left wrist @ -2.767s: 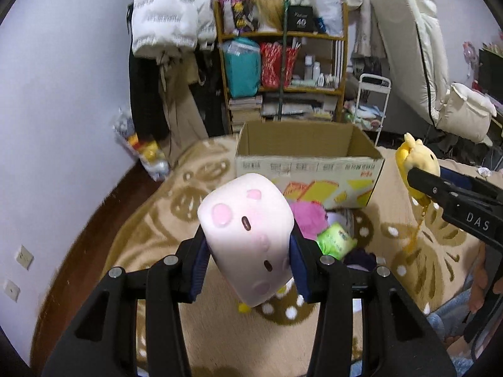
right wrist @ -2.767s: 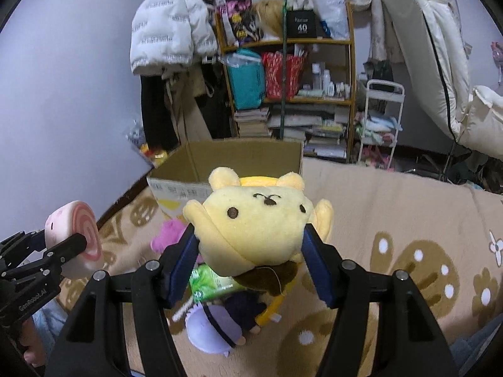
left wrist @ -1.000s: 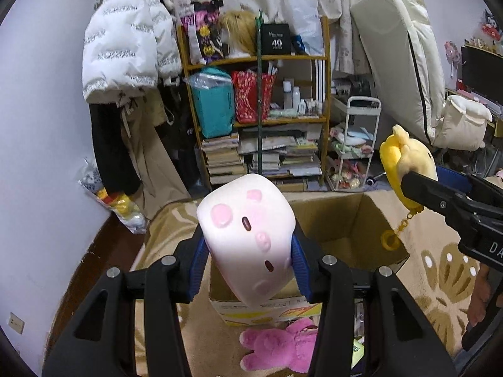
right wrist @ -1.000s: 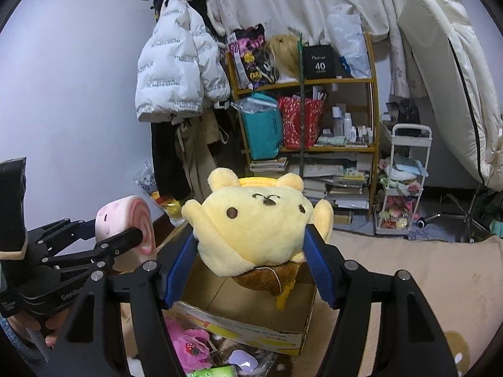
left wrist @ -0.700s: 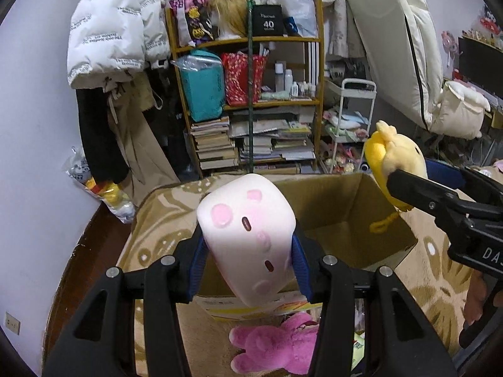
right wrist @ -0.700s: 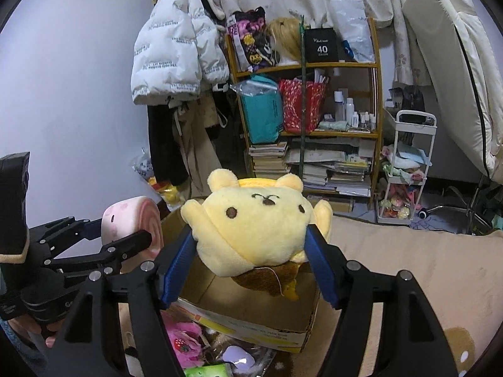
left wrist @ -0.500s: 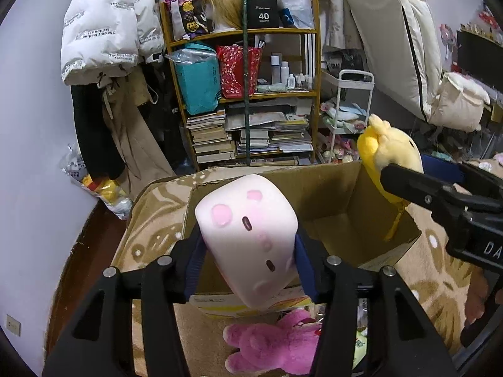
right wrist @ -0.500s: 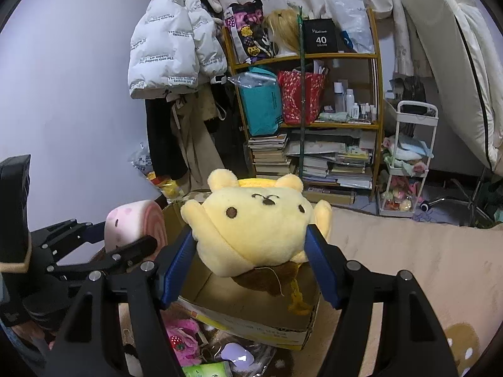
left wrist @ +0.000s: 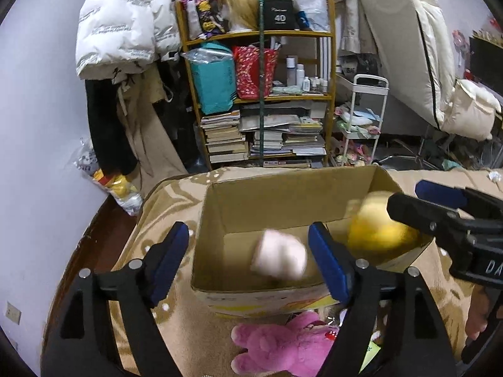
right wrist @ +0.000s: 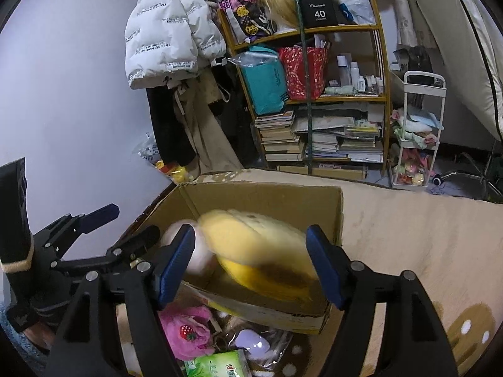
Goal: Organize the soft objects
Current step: 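Carry both plushes over the cardboard box and open both tools to drop them, then withdraw both tools from the box back toward the remaining toys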
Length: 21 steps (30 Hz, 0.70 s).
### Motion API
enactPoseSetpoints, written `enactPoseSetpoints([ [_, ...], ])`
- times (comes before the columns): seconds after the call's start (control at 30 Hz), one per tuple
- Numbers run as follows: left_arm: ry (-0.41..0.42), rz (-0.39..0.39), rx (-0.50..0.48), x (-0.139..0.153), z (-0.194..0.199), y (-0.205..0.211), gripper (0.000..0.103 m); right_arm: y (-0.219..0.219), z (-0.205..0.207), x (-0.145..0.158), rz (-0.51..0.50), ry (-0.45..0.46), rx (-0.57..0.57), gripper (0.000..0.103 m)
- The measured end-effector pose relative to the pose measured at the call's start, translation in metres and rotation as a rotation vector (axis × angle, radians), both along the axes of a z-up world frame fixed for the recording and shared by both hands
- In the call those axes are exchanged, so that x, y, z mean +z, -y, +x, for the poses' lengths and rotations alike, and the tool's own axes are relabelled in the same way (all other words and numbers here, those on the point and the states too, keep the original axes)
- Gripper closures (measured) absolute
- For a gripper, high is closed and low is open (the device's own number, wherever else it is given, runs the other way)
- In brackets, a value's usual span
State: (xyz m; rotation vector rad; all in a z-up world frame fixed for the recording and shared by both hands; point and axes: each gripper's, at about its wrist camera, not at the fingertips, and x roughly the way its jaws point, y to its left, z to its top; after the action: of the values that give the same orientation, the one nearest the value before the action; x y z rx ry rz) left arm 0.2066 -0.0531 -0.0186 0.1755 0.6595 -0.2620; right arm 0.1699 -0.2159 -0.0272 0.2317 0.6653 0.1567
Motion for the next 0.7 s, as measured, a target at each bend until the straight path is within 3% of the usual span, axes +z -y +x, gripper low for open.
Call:
enactPoseSetpoints([
  [0.27, -0.001, 0.025, 0.037, 0.009, -0.014, -0.021, 0.022, -0.004, -0.011, 0.003, -0.006, -0.022, -0.01, 0.02],
  [0.33, -0.009, 0.02, 0.049, 0.011, -0.018, -0.027, 0.022, -0.005, -0.014, 0.006, -0.013, -0.019, -0.018, 0.007],
  [0.43, -0.026, 0.003, 0.069, 0.015, -0.027, -0.035, 0.021, -0.005, -0.027, 0.013, -0.017, 0.005, -0.027, 0.005],
  [0.53, -0.033, 0.009, 0.073, 0.019, -0.038, -0.04, 0.012, -0.006, -0.036, 0.019, -0.028, 0.006, -0.032, 0.005],
  [0.7, -0.03, 0.024, 0.098, 0.027, -0.058, -0.053, 0.012, -0.01, -0.056, 0.029, -0.037, 0.017, -0.054, 0.003],
])
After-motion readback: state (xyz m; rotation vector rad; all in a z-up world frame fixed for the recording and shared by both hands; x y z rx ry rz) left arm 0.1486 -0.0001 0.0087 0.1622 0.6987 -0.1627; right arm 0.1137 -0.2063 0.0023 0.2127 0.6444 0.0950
